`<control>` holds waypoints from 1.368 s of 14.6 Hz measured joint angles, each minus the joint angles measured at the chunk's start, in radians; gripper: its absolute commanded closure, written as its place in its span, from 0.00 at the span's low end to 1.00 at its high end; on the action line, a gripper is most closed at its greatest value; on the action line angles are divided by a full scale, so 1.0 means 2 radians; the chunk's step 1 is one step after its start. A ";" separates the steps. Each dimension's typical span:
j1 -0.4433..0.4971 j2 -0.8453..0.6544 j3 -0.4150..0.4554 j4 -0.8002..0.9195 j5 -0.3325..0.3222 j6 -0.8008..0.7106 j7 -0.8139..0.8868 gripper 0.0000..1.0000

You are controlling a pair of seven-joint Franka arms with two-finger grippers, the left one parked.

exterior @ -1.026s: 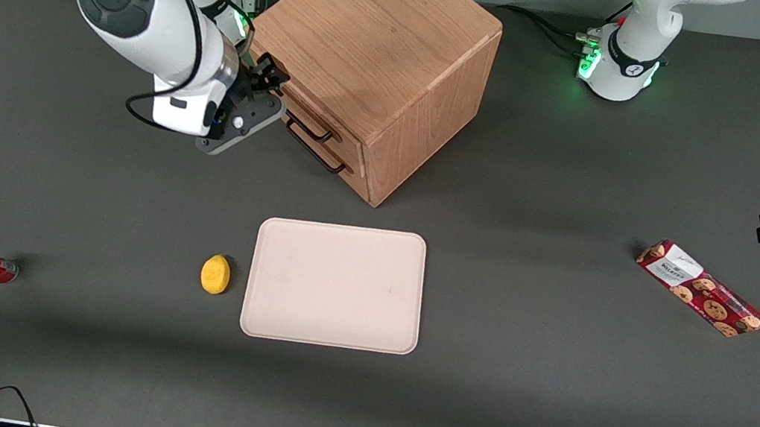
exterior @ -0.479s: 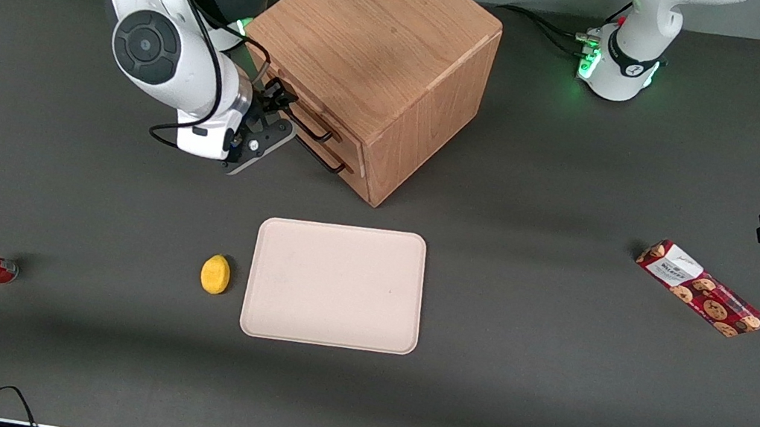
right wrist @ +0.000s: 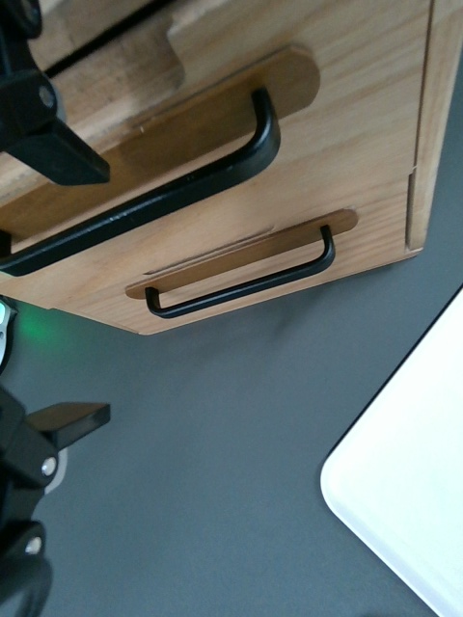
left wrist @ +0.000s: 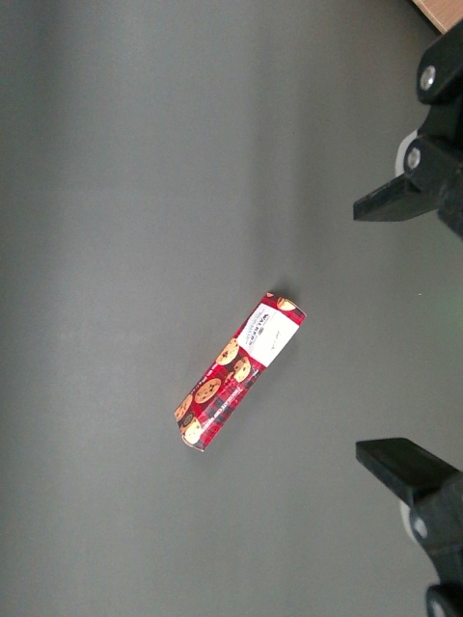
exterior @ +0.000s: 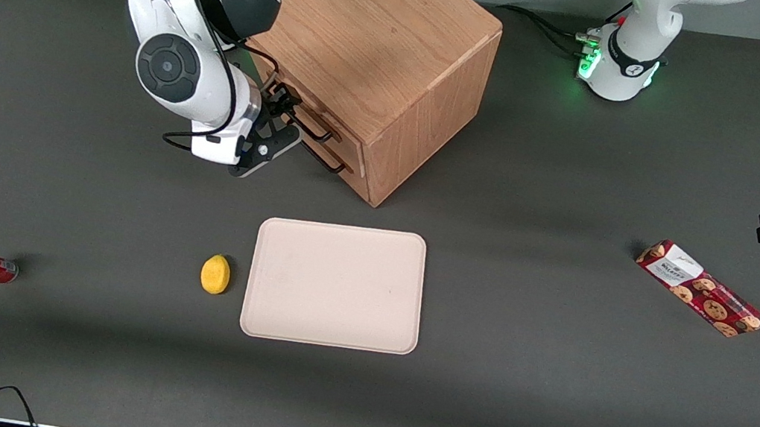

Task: Open upper drawer

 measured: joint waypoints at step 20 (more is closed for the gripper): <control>0.000 0.032 0.005 -0.015 0.009 0.030 -0.016 0.00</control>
